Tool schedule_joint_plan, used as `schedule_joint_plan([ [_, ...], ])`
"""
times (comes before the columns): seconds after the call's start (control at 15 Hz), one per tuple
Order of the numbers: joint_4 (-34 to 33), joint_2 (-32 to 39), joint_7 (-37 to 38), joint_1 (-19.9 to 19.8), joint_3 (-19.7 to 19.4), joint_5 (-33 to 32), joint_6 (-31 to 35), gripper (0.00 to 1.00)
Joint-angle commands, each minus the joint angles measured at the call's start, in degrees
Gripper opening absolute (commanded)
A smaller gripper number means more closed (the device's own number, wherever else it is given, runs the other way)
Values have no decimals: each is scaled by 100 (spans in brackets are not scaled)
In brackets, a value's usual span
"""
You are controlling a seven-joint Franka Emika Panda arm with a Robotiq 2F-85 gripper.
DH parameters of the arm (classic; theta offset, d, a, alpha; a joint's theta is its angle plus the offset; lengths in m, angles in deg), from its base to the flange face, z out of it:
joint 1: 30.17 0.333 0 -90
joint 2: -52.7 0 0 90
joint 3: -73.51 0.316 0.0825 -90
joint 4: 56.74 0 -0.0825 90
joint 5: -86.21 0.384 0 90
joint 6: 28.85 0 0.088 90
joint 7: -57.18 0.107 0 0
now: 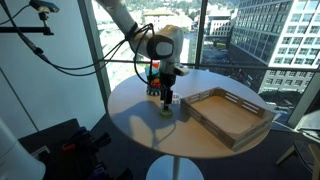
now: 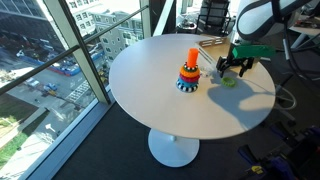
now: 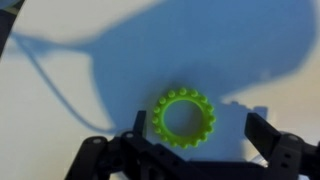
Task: Pick up the green ring and put it on the stack of rings
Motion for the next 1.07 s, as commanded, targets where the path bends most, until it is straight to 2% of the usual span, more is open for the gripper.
schedule_joint_plan([
  [0.0,-8,132,205,102,-127,54,275,100],
  [1.0,537,106,653,248,-320,110,1107,100],
])
